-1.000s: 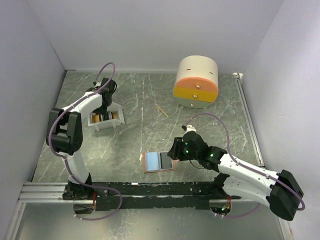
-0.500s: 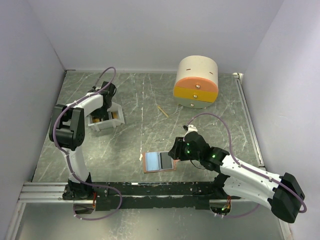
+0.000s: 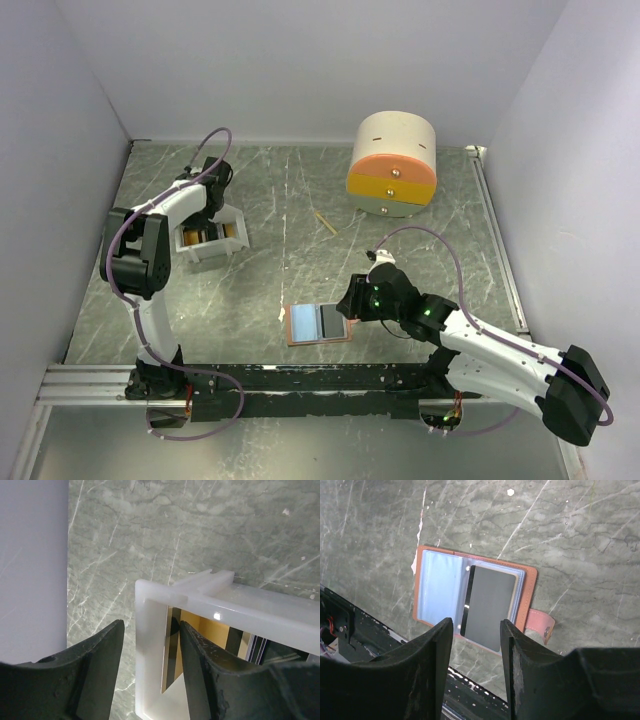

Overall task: Put the credit cards into the card holder
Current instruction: Pick up the credit card from the storage box.

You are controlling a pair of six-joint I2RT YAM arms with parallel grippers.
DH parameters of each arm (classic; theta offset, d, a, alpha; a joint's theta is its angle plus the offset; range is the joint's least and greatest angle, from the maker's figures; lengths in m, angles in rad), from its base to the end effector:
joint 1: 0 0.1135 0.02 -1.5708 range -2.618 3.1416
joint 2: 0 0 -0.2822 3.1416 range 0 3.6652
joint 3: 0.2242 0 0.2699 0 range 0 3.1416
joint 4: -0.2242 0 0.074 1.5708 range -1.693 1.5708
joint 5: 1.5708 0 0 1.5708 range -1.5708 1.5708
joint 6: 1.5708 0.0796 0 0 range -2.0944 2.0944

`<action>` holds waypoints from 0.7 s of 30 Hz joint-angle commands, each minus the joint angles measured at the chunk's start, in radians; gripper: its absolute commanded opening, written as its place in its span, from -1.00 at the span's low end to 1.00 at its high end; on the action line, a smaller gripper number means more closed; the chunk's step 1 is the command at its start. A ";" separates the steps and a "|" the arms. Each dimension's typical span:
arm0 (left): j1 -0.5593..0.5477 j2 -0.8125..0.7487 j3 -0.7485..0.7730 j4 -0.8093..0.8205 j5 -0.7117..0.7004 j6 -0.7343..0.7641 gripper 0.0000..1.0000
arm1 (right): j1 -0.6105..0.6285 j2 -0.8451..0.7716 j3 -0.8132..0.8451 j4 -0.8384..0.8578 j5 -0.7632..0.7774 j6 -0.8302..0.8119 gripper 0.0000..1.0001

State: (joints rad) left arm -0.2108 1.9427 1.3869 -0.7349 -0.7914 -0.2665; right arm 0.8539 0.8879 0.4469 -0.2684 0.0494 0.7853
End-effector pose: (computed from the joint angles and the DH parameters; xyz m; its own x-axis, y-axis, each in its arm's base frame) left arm 0.4164 -0.0312 0.1637 -0.8947 0.0022 -0.4467 -0.2911 0.7557 0.5867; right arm 0.1488 0.1648 0.1744 -0.8176 0.1367 -0.5593 -0.2124 0.8312 0.5137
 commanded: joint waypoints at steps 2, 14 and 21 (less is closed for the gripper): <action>0.005 -0.016 0.040 -0.032 -0.036 -0.002 0.08 | 0.001 -0.007 -0.002 -0.010 0.017 -0.004 -0.13; 0.005 -0.015 0.059 -0.040 0.001 0.003 -0.18 | 0.001 -0.004 -0.012 0.000 0.014 0.002 -0.13; 0.005 -0.004 0.085 -0.049 0.015 0.010 -0.32 | 0.002 -0.013 -0.014 -0.004 0.018 0.003 -0.13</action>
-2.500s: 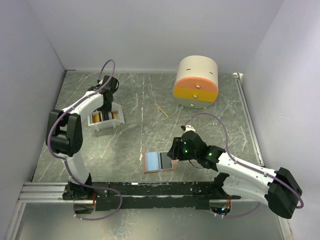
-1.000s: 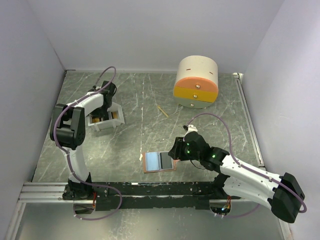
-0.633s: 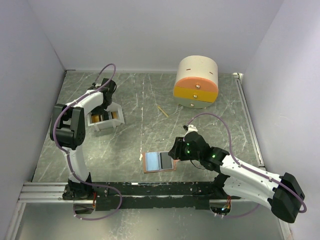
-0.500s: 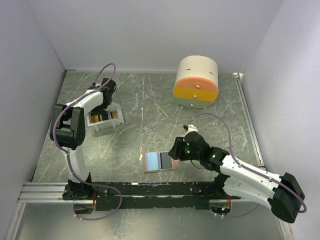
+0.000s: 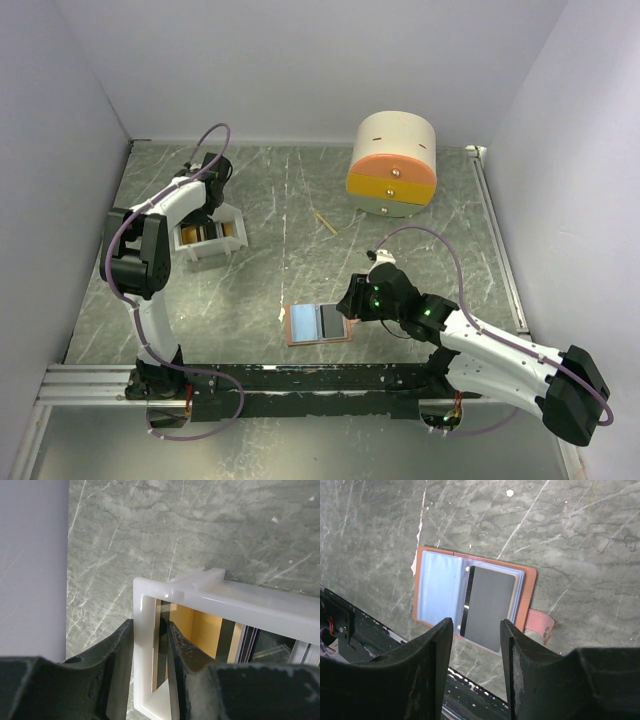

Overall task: Put the credit cards into the card holder
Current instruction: Pick up the credit card from the storage box.

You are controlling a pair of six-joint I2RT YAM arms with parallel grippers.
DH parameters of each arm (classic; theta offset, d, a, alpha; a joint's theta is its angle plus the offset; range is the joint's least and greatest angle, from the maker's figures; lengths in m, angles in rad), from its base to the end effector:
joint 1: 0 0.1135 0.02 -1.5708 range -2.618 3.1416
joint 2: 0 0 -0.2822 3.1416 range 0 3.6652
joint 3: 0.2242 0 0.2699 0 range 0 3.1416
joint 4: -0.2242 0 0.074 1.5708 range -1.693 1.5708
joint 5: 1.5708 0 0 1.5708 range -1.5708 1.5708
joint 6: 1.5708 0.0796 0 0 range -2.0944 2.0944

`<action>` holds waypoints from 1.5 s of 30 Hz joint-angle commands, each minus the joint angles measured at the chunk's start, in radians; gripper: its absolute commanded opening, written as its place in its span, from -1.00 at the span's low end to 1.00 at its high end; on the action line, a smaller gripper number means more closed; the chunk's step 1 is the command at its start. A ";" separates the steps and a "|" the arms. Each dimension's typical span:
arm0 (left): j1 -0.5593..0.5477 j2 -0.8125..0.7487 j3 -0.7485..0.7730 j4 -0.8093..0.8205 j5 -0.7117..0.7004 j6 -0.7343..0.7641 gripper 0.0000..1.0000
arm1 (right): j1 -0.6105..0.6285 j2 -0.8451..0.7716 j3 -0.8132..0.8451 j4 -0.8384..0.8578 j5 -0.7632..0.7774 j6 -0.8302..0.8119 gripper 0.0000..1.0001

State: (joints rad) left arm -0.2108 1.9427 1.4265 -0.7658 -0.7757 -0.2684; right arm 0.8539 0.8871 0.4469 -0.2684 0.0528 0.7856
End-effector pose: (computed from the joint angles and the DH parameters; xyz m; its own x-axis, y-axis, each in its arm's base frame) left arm 0.4207 -0.0330 0.1733 -0.8917 -0.0028 -0.4526 -0.2926 0.7666 0.5717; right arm 0.1490 0.1645 0.1745 -0.8161 0.1386 -0.5611 -0.2112 0.8322 0.5127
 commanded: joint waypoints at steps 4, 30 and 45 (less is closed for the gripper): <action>0.005 -0.001 0.045 -0.016 0.003 0.018 -0.36 | 0.001 -0.008 -0.013 -0.005 0.016 0.004 -0.13; 0.004 -0.057 0.139 -0.105 0.203 -0.017 -0.87 | 0.001 0.013 -0.004 0.004 0.008 0.003 -0.13; 0.005 -0.386 0.021 -0.005 0.663 -0.062 -0.86 | 0.001 -0.060 0.036 0.013 0.018 0.059 -0.13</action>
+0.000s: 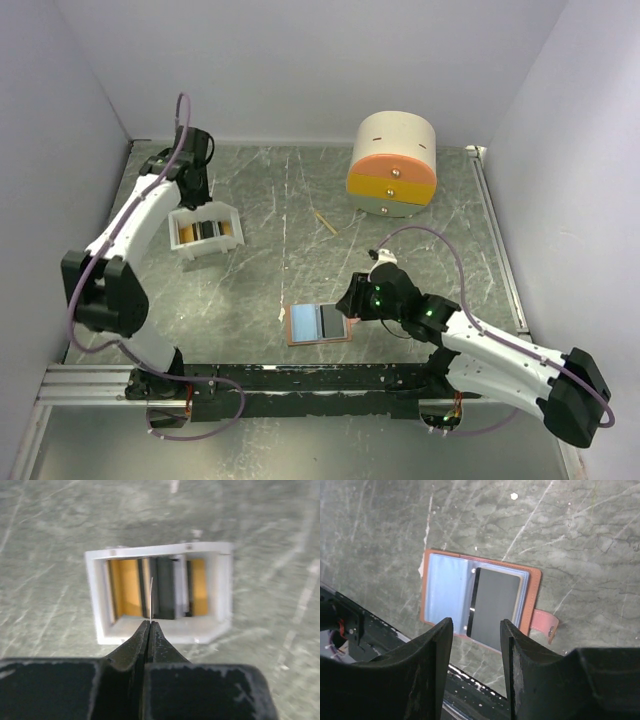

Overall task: Put the credit cards into the card holder
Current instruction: Pick up the credit card from the storage box.

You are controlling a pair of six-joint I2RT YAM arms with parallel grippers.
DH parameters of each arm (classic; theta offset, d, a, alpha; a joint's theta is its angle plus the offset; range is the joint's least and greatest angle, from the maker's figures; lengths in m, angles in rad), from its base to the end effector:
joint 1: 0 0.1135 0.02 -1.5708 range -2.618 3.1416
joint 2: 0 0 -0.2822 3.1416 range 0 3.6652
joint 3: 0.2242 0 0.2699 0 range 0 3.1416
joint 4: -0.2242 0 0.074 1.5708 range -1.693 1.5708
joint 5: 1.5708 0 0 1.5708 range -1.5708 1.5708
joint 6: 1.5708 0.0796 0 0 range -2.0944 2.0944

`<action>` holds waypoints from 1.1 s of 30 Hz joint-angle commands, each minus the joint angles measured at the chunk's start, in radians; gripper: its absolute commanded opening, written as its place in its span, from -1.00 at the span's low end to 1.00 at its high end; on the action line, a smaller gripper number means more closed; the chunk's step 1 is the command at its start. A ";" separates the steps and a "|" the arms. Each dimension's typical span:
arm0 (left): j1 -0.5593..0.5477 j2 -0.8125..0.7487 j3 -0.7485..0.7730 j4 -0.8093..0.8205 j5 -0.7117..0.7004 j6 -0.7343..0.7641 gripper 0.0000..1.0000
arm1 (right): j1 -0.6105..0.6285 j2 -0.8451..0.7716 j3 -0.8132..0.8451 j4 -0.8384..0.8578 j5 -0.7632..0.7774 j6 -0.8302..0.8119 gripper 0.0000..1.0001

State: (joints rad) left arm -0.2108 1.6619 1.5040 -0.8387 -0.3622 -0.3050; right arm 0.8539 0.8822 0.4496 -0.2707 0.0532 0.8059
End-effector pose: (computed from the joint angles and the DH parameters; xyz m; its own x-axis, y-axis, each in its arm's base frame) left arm 0.3927 -0.0552 0.2878 -0.7854 -0.1191 -0.6074 -0.2394 0.9634 0.1207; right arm 0.1489 0.1644 0.1763 -0.8181 0.1578 -0.5530 -0.1962 0.8272 0.5265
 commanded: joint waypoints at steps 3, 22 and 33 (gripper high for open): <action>0.005 -0.215 -0.156 0.176 0.480 -0.067 -0.86 | 0.001 -0.119 0.016 0.086 -0.008 0.063 -0.13; -0.049 -0.590 -0.860 1.169 1.374 -0.795 -0.86 | 0.000 -0.023 0.089 0.533 -0.240 0.241 -0.10; -0.152 -0.632 -0.948 1.282 1.352 -0.886 -0.86 | 0.000 0.068 0.061 0.678 -0.252 0.295 -0.24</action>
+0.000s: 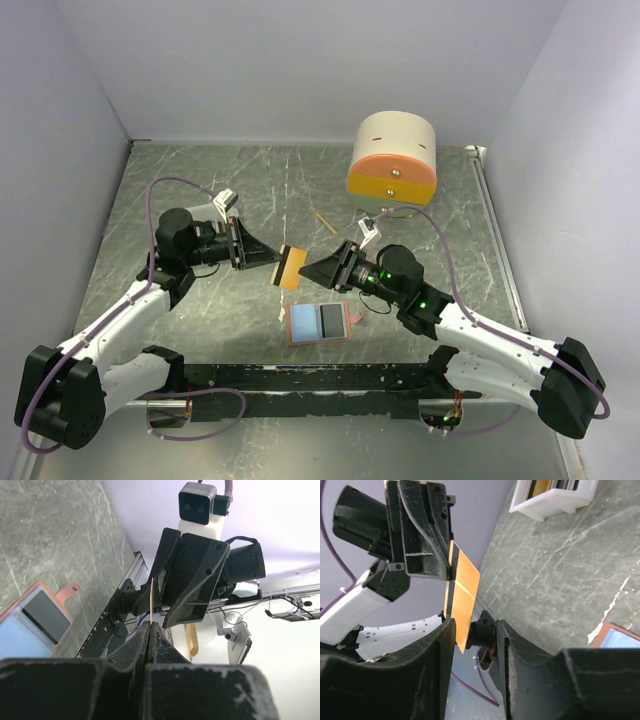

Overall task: Put the credit cards into the card holder
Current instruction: Pick up the credit card from the storage box.

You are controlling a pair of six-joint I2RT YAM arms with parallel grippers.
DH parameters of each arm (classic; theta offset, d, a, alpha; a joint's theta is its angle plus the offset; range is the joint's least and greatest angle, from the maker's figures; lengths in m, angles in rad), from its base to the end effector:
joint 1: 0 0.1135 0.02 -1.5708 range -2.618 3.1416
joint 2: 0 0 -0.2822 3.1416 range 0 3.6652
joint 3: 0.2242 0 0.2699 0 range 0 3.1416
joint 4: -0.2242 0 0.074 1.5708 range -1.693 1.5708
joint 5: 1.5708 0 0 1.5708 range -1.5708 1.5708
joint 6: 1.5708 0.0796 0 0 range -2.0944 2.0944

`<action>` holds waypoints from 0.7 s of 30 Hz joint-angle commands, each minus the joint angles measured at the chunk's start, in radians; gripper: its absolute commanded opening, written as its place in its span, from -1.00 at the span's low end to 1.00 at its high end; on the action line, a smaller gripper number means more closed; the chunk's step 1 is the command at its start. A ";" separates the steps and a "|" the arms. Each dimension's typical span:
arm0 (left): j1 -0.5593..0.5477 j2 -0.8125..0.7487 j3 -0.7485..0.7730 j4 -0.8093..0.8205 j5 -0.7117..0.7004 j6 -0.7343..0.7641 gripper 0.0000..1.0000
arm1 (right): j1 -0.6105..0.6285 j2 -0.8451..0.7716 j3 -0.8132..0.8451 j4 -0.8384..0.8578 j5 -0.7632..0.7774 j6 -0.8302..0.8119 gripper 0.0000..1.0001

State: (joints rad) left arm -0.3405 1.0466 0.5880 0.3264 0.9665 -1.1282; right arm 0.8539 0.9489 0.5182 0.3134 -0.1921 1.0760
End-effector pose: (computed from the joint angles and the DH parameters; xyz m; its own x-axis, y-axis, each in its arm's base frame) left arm 0.2227 -0.1484 0.2794 -0.9195 -0.2189 -0.3265 0.2983 0.1525 -0.9422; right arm 0.1665 0.2142 0.2697 -0.7974 0.3999 -0.4519 -0.3429 0.3160 0.8846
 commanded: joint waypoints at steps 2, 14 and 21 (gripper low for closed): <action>-0.034 -0.014 -0.052 0.143 0.015 -0.078 -0.86 | 0.000 0.003 -0.020 0.124 -0.009 0.029 -0.30; -0.075 -0.002 -0.049 0.004 -0.054 0.019 -0.27 | 0.000 -0.024 -0.056 0.100 0.003 0.002 -1.00; -0.077 -0.048 0.022 -0.419 -0.265 0.273 0.00 | -0.002 -0.090 -0.096 -0.066 0.011 -0.058 -1.00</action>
State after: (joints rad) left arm -0.4103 1.0294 0.5842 0.1295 0.8207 -1.0073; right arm 0.8528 0.8940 0.4446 0.3325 -0.1905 1.0664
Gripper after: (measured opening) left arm 0.504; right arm 0.008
